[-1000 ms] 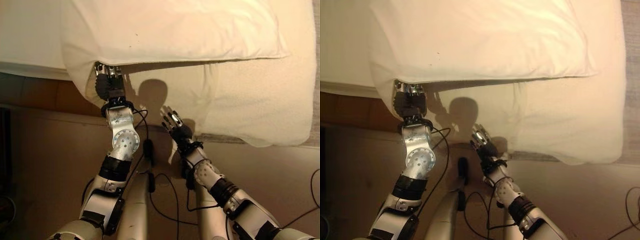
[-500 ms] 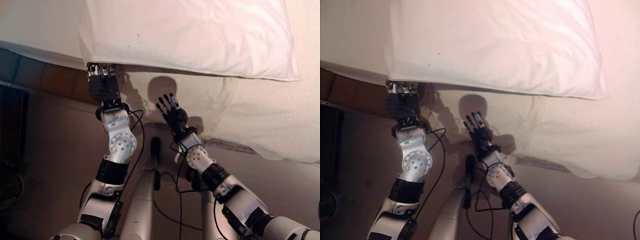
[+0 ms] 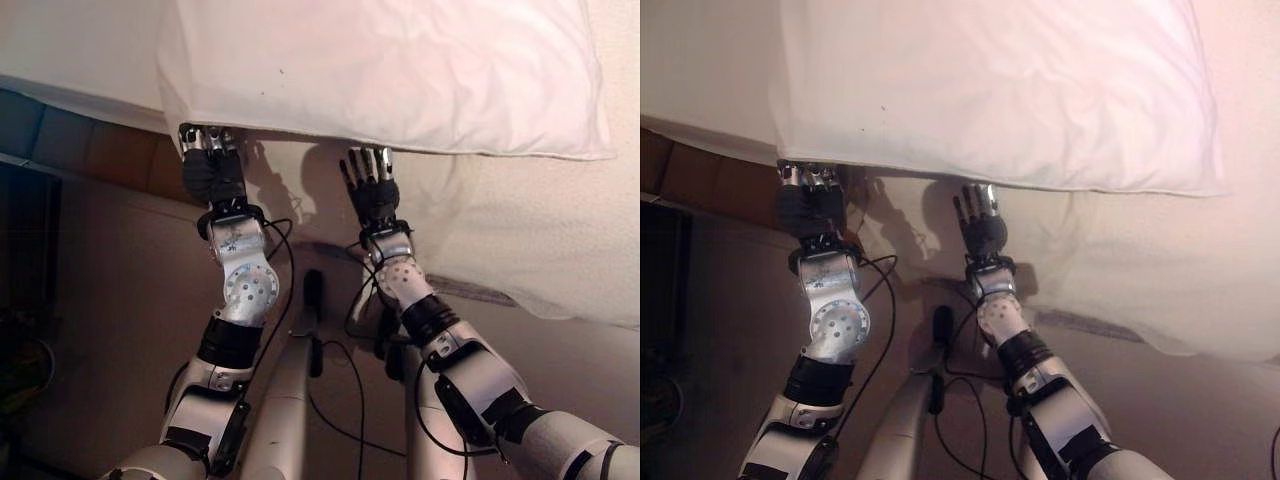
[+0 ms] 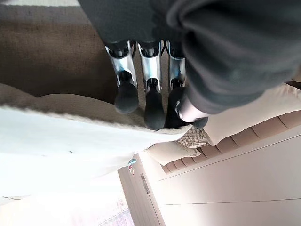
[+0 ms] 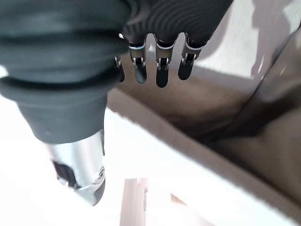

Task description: Make the bed

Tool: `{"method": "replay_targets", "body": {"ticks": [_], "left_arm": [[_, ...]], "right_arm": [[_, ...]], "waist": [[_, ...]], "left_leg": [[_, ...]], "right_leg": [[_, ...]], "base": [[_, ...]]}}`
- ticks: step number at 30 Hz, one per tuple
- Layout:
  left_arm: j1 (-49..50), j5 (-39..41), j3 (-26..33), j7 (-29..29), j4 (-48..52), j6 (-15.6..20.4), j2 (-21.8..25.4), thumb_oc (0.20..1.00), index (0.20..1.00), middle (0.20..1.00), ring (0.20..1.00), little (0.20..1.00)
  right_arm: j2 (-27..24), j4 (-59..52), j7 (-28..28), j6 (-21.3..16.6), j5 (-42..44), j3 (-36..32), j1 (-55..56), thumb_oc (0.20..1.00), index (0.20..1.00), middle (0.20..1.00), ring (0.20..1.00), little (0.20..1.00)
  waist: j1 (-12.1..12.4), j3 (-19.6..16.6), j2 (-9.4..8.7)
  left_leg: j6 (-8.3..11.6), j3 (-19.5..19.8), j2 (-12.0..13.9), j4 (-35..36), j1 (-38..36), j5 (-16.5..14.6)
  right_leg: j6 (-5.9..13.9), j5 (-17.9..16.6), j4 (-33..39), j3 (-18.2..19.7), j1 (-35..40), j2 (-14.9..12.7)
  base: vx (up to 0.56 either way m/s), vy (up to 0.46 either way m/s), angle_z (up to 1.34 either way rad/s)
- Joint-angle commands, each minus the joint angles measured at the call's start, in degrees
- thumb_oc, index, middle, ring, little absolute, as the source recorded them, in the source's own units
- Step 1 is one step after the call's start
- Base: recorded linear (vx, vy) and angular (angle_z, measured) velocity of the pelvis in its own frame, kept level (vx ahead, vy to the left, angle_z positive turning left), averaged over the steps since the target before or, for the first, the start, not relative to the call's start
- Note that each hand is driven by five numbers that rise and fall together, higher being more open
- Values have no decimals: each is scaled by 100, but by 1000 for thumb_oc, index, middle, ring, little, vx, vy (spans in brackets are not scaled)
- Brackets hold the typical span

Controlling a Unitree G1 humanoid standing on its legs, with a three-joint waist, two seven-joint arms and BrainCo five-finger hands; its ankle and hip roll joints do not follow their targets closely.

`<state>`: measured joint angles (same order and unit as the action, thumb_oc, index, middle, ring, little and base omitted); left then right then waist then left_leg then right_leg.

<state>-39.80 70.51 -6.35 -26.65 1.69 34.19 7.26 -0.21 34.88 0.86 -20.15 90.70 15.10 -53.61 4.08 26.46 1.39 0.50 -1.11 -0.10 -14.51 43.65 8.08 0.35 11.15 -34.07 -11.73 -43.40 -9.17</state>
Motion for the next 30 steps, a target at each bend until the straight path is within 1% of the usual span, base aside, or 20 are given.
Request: {"method": "replay_targets", "body": {"ticks": [1,5,6,11,18,19,24,26,30], "left_arm": [[-396,-529,4,234,499,383,-59,200,200,200,200,200],[-415,-565,6,239,497,359,-19,200,200,200,200,200],[-397,-571,14,239,497,355,17,200,200,200,200,200],[-349,-621,83,226,523,347,163,200,200,200,200,200],[-287,-616,225,190,425,326,303,200,200,200,200,200],[-266,-622,284,177,398,316,332,200,200,200,200,200],[-217,-661,407,146,344,303,489,200,200,200,200,200],[-181,-668,422,151,363,284,571,200,200,200,200,200],[-109,-649,430,176,446,253,665,200,200,200,200,200]], "right_arm": [[105,-240,64,-312,107,-277,-329,1000,1000,1000,1000,1000],[-67,-243,2,-393,70,-451,-499,1000,1000,1000,1000,1000],[-212,-242,-17,-450,49,-573,-581,1000,1000,1000,1000,1000],[-708,-215,-149,-481,-135,-826,-695,1000,1000,1000,1000,1000],[-1311,-419,-359,-587,-338,-1119,-406,1000,1000,1000,1000,1000],[-1427,-429,-415,-568,-436,-1131,-269,1000,1000,1000,1000,1000],[-1780,-232,-628,-539,-471,-1295,-270,1000,1000,1000,1000,1000],[-1997,-23,-787,-442,-626,-1257,-335,1000,1000,1000,1000,1000],[-2222,464,-985,-277,-653,-1231,-454,1000,1000,1000,1000,1000]], "waist": [[132,-288,438],[141,-314,454],[144,-332,470],[154,-352,479],[60,-336,400],[38,-340,391],[-27,-353,344],[-29,-366,325],[-47,-348,283]], "left_leg": [[-237,-172,-288,-727,30,-998],[-233,-168,-294,-711,43,-1003],[-244,-156,-307,-705,42,-1010],[-264,-163,-317,-704,95,-1022],[-247,-178,-311,-737,108,-1037],[-245,-170,-313,-720,95,-1040],[-256,-168,-310,-701,80,-1061],[-251,-187,-299,-640,91,-998],[-230,-197,-303,-650,51,-1030]], "right_leg": [[526,-975,969,69,-26,38],[540,-976,973,64,-49,32],[546,-977,959,75,-66,28],[567,-968,910,89,-138,10],[573,-969,878,92,-150,5],[577,-965,885,96,-149,7],[573,-974,889,127,-163,17],[564,-1020,953,135,-178,21],[558,-1000,956,167,-139,47]], "base": [[0,0,0],[0,0,0],[0,0,0],[0,0,0],[0,0,0],[0,0,0],[0,0,0],[0,0,0],[0,0,0]]}}
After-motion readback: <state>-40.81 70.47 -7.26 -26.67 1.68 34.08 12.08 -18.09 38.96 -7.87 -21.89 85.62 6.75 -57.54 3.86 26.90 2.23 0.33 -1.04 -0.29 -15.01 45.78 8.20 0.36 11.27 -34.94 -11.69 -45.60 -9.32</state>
